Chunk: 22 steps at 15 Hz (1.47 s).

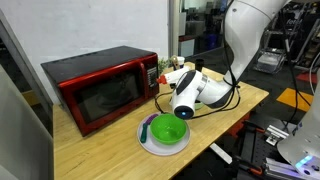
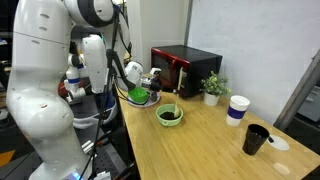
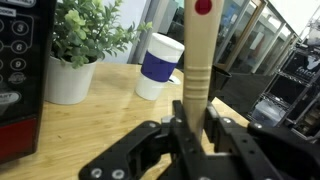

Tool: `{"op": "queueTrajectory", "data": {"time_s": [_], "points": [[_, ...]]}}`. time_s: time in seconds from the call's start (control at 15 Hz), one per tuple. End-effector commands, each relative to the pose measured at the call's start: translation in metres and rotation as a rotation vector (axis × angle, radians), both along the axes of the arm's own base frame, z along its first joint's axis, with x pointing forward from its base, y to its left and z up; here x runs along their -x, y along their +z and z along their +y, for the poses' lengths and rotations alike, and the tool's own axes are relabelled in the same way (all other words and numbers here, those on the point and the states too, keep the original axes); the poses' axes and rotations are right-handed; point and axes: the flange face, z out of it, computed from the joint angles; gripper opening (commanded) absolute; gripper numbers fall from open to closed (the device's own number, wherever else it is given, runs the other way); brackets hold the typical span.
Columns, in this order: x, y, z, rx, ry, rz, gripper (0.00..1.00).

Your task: Use the spoon to transfer beans from the light-green bowl to the dark green bowl

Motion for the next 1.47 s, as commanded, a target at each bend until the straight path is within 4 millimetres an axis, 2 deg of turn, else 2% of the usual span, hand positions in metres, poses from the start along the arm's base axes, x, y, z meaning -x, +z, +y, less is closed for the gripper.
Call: {"op": "queueTrajectory", "data": {"time_s": [0.0,0.4,0.87,1.2,1.4], "points": [[-0.006,-0.005,0.008,-0.084,0.066,0.036,0.06],[-0.009,0.009,0.006,-0.185,0.124,0.075,0.06],[-0.017,0.028,-0.021,-0.344,0.163,0.121,0.06],[-0.018,0.026,-0.029,-0.361,0.162,0.138,0.06],[-0.017,0.019,-0.024,-0.332,0.165,0.161,0.06]]}}
